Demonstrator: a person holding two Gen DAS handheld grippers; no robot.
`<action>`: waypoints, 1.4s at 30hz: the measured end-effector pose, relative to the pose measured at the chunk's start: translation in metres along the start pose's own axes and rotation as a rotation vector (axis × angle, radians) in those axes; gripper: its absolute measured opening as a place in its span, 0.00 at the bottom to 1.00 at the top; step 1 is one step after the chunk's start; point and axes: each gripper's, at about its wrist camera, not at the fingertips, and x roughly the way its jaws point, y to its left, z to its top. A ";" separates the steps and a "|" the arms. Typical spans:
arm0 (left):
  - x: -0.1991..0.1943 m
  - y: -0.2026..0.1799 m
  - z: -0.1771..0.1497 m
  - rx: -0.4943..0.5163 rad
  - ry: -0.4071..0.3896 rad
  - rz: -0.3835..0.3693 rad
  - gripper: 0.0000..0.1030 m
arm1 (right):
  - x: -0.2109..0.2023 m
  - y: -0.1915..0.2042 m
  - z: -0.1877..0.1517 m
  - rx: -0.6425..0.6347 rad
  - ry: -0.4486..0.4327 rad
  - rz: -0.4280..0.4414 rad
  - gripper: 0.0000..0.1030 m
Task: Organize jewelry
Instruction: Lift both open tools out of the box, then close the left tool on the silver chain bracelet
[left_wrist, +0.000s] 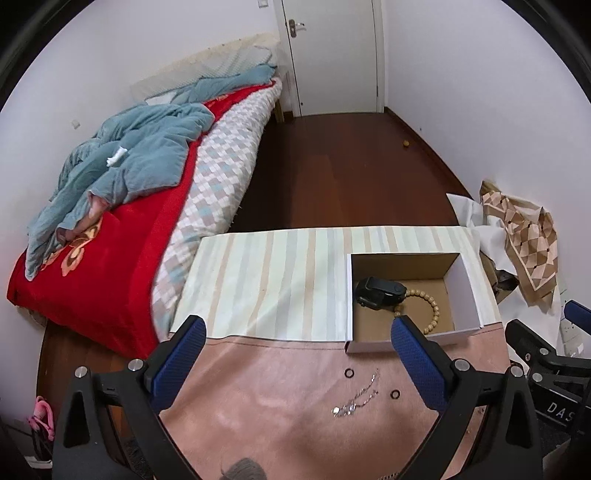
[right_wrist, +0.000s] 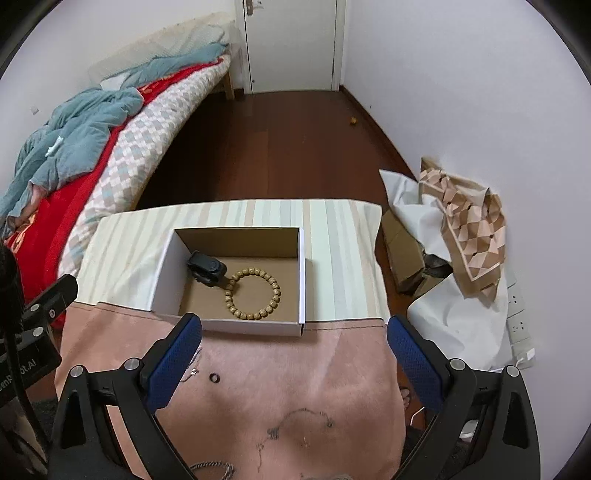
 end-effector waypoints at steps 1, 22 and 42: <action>-0.006 0.001 -0.002 -0.001 -0.007 0.001 0.99 | -0.006 0.000 -0.002 0.001 -0.008 0.002 0.99; 0.027 -0.036 -0.158 0.204 0.314 -0.061 0.99 | 0.021 -0.046 -0.158 0.140 0.281 0.026 0.99; 0.061 -0.079 -0.198 0.239 0.446 -0.246 0.06 | 0.042 -0.068 -0.173 0.205 0.330 0.028 0.99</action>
